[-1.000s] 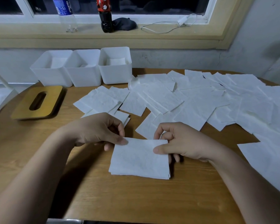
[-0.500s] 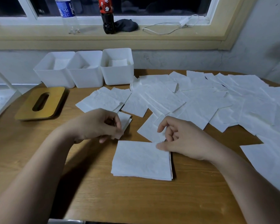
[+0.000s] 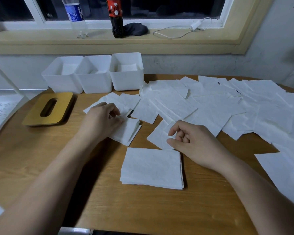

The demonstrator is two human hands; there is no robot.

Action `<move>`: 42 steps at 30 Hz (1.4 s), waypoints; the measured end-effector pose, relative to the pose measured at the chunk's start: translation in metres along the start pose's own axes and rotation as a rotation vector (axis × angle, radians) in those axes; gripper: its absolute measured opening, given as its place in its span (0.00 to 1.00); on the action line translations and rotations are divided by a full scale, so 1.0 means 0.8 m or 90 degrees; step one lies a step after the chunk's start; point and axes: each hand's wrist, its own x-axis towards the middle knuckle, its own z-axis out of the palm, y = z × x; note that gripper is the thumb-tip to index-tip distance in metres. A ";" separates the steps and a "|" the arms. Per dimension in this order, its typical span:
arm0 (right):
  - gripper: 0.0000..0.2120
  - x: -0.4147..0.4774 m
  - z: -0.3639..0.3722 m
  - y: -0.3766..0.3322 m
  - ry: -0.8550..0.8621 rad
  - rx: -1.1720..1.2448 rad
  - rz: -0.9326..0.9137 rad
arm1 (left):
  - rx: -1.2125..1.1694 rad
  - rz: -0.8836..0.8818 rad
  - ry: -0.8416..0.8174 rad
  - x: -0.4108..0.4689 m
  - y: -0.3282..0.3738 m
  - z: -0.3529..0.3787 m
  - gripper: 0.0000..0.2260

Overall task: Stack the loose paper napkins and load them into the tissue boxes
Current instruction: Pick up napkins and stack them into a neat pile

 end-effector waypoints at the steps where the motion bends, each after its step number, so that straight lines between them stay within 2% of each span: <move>1: 0.04 0.000 0.000 0.000 -0.001 0.000 -0.003 | 0.009 0.002 0.005 0.000 0.000 -0.001 0.04; 6: 0.04 0.001 0.000 0.003 0.005 0.013 -0.009 | 0.054 -0.007 0.022 0.000 -0.001 -0.009 0.03; 10: 0.04 0.002 0.001 0.006 0.023 0.035 -0.015 | 0.028 -0.017 0.042 0.001 0.002 -0.019 0.03; 16: 0.05 0.005 0.002 0.007 0.056 0.043 -0.020 | -0.087 -0.001 0.056 -0.011 0.026 -0.032 0.08; 19: 0.05 0.005 0.002 0.006 0.066 0.049 -0.015 | -0.196 0.011 0.038 -0.019 0.043 -0.035 0.07; 23: 0.09 0.006 0.003 0.005 0.077 0.051 -0.010 | -0.496 0.002 -0.057 -0.031 0.065 -0.042 0.07; 28: 0.31 0.006 0.003 -0.002 0.035 0.073 -0.022 | -0.706 0.049 -0.165 -0.040 0.074 -0.045 0.08; 30: 0.35 0.006 0.002 -0.006 -0.009 0.112 -0.020 | -0.739 0.048 -0.192 -0.041 0.074 -0.045 0.10; 35: 0.31 0.003 0.001 -0.012 -0.074 0.202 -0.011 | -0.746 0.046 -0.224 -0.040 0.072 -0.046 0.12; 40: 0.36 0.003 0.008 -0.013 -0.104 0.219 -0.014 | -0.763 0.069 -0.293 -0.044 0.075 -0.049 0.11; 42: 0.35 0.002 0.010 -0.015 -0.126 0.229 -0.024 | -0.759 0.080 -0.332 -0.047 0.077 -0.049 0.11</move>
